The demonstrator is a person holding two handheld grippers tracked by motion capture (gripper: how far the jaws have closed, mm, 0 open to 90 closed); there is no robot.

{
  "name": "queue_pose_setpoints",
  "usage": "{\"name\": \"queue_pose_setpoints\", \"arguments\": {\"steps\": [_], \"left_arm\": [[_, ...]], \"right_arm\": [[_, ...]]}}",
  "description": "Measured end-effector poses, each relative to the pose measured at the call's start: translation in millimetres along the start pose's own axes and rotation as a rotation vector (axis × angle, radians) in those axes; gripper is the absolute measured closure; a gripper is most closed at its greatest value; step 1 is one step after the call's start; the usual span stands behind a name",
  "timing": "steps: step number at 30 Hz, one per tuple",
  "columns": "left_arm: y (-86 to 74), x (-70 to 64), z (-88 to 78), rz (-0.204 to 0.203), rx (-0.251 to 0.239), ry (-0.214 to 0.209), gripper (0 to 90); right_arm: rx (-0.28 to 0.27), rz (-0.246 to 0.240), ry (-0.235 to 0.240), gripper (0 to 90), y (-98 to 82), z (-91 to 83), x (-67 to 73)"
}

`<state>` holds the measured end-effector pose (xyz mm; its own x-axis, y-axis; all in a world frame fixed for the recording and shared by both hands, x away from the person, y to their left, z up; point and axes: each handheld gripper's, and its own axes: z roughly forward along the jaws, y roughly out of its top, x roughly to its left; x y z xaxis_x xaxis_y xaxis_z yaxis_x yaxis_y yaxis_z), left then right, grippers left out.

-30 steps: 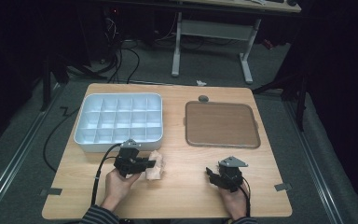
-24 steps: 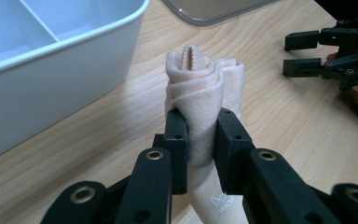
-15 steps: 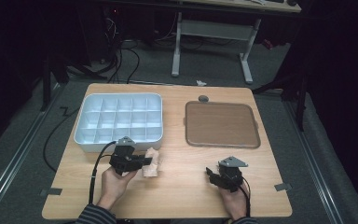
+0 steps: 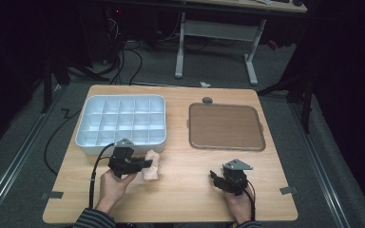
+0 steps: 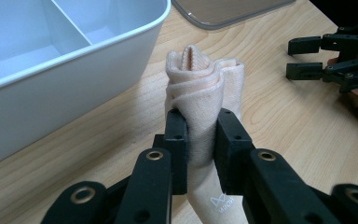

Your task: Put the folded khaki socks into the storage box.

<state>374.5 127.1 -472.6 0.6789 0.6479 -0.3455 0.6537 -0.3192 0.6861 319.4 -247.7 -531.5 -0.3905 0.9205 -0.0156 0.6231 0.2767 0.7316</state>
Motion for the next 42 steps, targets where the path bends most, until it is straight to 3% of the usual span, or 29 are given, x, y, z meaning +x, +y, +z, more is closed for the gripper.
{"name": "queue_pose_setpoints", "arguments": {"steps": [11,16,42], "left_arm": [[5.3,1.8,-9.7,0.006,-0.009,0.017,77.4],[7.2,6.0,-14.3,-0.013,-0.022,-0.009,77.3],[33.1,17.1,-42.4,0.010,-0.038,0.050,77.3]], "right_arm": [[0.000,-0.001,0.001,40.1,0.0,0.0,0.0],[0.003,0.000,0.003,39.7,0.0,-0.2,0.1],[0.002,-0.004,0.003,38.7,0.0,0.2,0.5]]}}
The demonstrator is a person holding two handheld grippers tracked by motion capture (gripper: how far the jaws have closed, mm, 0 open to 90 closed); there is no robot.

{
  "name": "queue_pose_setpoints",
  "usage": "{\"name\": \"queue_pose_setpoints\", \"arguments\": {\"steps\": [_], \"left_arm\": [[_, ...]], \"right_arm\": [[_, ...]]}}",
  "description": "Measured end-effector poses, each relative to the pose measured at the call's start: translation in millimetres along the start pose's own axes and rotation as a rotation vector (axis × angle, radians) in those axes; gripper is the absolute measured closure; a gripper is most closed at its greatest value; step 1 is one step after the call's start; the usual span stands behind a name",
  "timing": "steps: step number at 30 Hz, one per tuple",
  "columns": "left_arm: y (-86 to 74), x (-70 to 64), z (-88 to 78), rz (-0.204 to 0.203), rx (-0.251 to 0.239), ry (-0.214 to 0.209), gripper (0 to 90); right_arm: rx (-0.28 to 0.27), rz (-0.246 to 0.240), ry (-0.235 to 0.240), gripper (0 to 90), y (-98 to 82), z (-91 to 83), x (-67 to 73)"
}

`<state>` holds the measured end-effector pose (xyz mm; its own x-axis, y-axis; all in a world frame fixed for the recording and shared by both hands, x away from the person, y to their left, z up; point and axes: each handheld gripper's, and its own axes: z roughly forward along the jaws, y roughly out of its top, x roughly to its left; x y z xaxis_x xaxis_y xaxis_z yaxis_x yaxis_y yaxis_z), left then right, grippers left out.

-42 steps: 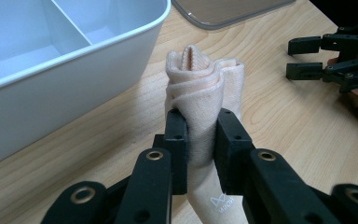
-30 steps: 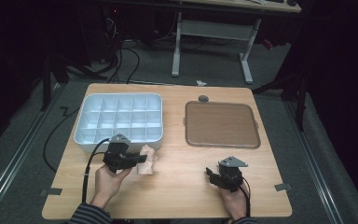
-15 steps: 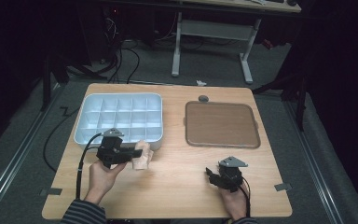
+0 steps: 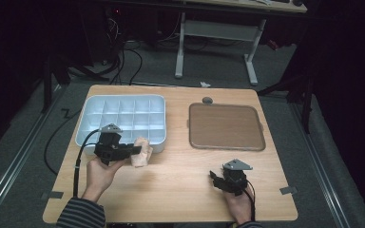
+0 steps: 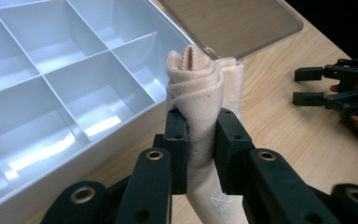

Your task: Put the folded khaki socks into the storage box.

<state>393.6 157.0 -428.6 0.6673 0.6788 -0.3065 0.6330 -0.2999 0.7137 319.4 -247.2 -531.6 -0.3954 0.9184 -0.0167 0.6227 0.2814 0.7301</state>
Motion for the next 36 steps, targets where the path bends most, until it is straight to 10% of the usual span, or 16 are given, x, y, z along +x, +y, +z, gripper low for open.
{"name": "queue_pose_setpoints", "arguments": {"steps": [36], "left_arm": [[31.3,36.8,-12.3,-0.026,0.012,0.072,77.4]], "right_arm": [[0.000,0.000,0.000,38.5,0.1,0.1,-0.1]]}}
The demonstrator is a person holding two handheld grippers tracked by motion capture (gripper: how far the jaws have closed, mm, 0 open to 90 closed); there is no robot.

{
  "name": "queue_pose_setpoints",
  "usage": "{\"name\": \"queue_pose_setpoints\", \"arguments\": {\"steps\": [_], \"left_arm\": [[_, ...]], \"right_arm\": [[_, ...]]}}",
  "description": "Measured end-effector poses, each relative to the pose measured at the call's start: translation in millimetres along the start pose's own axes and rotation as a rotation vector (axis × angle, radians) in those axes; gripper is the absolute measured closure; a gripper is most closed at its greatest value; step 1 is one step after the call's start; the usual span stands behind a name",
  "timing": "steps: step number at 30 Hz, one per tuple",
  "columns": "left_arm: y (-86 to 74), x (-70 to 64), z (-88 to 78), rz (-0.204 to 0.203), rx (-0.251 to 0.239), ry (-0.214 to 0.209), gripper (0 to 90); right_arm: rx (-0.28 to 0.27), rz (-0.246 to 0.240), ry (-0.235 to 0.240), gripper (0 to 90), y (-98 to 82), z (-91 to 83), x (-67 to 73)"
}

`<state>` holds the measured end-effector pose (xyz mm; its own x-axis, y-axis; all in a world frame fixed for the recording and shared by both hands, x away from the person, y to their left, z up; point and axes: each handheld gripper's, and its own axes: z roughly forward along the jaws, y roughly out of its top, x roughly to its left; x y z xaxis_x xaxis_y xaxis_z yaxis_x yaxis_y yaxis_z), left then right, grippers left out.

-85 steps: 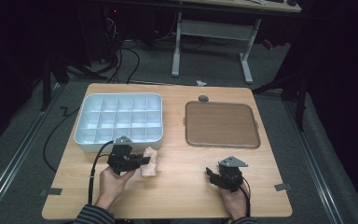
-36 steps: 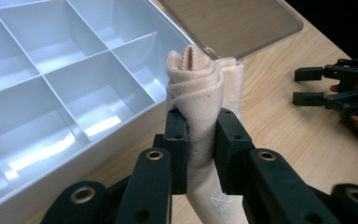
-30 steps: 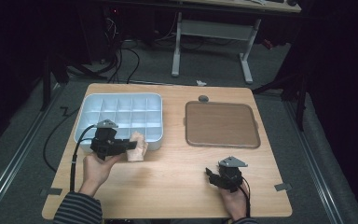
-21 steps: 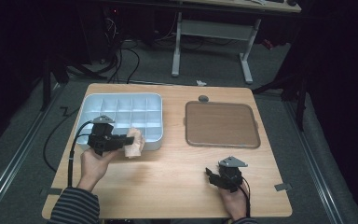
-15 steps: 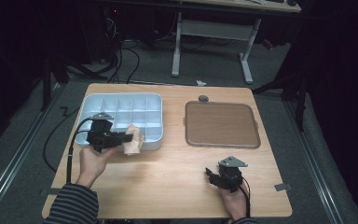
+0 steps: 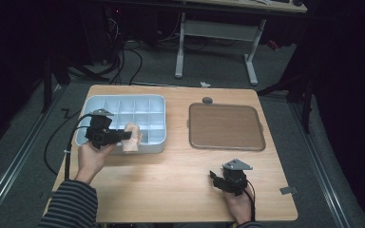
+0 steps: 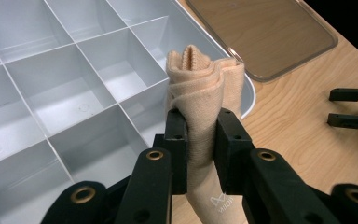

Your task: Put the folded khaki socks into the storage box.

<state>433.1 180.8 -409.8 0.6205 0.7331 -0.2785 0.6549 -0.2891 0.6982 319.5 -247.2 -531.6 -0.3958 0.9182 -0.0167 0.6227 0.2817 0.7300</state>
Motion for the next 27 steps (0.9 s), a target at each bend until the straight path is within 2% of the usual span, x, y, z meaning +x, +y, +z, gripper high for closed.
{"name": "queue_pose_setpoints", "arguments": {"steps": [5,15,27], "left_arm": [[5.6,2.8,-1.6,0.006,0.004,0.015,77.4],[7.6,16.6,-1.3,-0.035,0.003,0.018,77.4],[8.0,34.7,4.7,-0.080,0.016,0.045,77.4]], "right_arm": [[0.000,0.000,0.000,38.5,0.0,0.0,0.0],[0.001,-0.001,-0.001,38.3,0.1,0.0,0.4],[0.002,-0.002,-0.001,38.2,0.1,0.0,0.4]]}}
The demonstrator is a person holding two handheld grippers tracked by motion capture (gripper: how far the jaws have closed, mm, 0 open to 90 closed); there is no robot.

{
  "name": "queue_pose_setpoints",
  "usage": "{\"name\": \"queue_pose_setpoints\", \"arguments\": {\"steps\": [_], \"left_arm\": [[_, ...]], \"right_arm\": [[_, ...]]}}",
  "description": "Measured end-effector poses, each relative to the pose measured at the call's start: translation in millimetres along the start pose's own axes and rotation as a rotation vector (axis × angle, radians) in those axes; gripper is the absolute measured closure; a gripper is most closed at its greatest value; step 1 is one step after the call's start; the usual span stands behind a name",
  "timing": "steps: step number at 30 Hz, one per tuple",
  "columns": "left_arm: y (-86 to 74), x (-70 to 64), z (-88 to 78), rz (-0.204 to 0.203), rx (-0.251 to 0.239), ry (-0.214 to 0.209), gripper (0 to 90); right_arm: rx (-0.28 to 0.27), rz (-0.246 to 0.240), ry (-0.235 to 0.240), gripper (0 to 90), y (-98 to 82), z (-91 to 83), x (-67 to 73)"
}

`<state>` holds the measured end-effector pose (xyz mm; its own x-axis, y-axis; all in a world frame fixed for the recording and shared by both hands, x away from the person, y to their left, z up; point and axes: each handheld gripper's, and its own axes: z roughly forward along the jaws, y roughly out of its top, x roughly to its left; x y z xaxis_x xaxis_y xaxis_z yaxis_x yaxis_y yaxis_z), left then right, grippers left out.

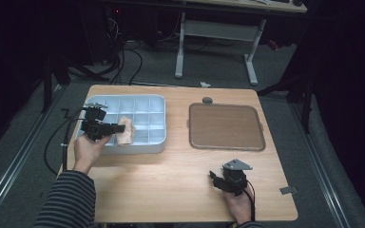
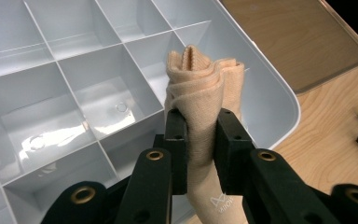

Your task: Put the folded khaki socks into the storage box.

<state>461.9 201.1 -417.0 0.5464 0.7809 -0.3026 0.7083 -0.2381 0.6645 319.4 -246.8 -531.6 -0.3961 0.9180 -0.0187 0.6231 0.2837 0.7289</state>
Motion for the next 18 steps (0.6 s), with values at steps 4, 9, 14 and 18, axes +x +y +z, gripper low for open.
{"name": "queue_pose_setpoints", "arguments": {"steps": [4,9,14,18], "left_arm": [[0.1,3.5,2.5,-0.006,-0.002,0.007,77.4],[0.3,7.0,9.9,-0.016,0.014,0.008,77.4],[0.0,8.6,15.3,-0.009,0.024,0.027,77.4],[-0.8,9.1,19.2,0.000,0.046,0.042,77.4]], "right_arm": [[0.000,0.000,0.001,38.1,0.0,0.0,0.0],[0.000,0.000,0.001,38.1,0.0,0.0,0.0],[0.000,0.000,0.001,38.1,0.0,0.0,0.0],[0.000,0.000,0.001,38.1,0.0,0.0,0.0]]}}
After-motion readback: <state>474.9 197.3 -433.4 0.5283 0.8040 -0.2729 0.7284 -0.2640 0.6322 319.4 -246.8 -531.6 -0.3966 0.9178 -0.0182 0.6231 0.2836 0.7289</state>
